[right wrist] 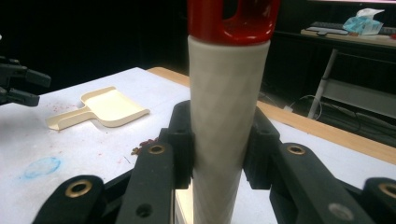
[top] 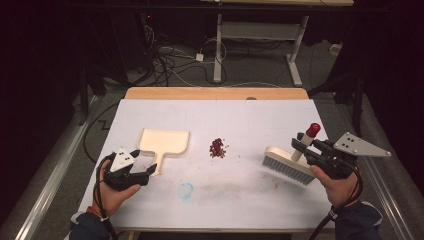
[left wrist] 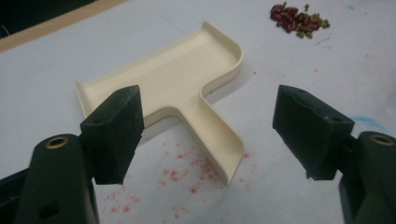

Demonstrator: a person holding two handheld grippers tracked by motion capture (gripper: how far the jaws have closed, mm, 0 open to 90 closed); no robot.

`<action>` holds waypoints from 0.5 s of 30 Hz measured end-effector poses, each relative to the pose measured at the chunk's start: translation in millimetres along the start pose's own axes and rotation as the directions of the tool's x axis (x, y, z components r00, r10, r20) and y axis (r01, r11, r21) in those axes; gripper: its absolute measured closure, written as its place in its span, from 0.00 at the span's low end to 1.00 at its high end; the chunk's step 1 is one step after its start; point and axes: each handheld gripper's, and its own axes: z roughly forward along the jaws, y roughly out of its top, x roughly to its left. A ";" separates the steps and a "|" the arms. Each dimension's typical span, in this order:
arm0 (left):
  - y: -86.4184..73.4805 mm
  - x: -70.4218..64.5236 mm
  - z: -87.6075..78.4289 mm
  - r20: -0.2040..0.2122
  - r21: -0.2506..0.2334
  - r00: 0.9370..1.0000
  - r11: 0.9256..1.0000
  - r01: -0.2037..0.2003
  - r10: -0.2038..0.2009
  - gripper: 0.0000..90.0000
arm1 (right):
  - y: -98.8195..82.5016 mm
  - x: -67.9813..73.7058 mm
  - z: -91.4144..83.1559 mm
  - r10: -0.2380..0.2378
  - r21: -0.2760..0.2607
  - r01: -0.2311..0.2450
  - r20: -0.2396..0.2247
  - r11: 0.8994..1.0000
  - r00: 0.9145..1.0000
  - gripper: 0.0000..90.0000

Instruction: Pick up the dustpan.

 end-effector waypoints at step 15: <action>-3.5 -5.9 2.2 0.032 0.049 0.999 0.999 0.016 -0.017 0.26 | 0.0 -3.1 1.5 0.000 0.004 0.000 0.014 1.000 1.000 0.77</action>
